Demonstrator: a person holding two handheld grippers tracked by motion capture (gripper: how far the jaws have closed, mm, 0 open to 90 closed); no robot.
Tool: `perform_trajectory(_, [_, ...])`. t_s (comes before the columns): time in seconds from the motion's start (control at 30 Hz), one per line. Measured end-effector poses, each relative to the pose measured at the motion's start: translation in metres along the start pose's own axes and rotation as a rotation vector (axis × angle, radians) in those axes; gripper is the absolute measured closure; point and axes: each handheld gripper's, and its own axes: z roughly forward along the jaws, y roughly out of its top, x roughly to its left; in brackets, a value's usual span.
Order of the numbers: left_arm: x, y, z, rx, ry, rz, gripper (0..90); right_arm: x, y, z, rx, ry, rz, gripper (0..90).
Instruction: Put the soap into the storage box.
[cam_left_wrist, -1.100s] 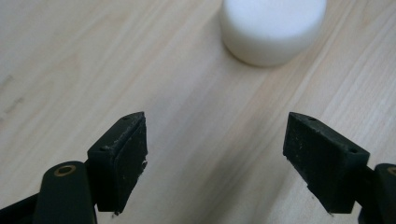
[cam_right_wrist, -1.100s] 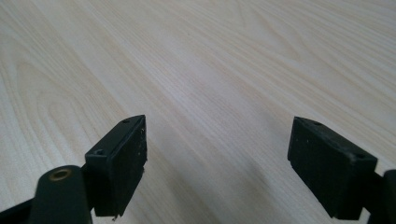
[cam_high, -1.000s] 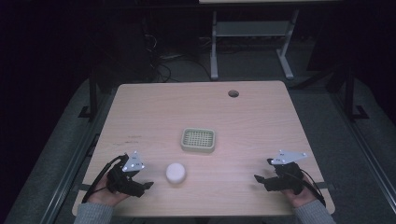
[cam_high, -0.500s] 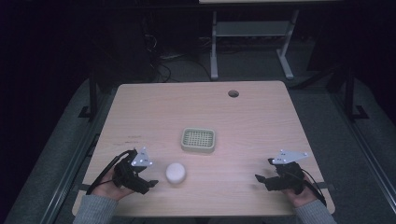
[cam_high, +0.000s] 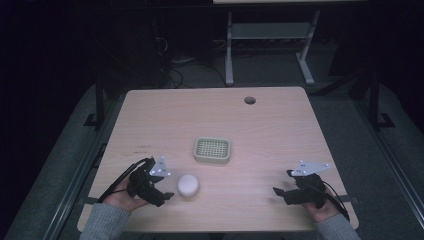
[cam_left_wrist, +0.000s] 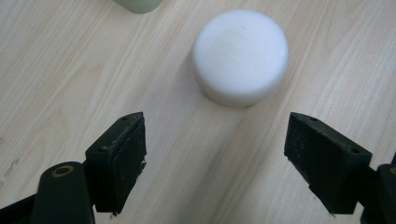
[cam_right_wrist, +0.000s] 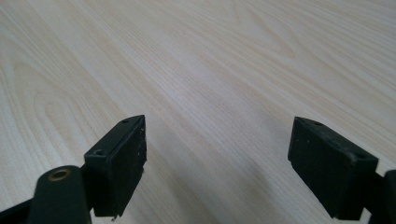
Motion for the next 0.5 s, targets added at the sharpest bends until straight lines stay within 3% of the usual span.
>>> perform_trajectory(0.5, [-0.001, 0.014, 0.007, 0.029, -0.032, 0.027, 20.3, 0.001, 0.000, 0.001, -0.001, 0.003, -0.008, 18.8])
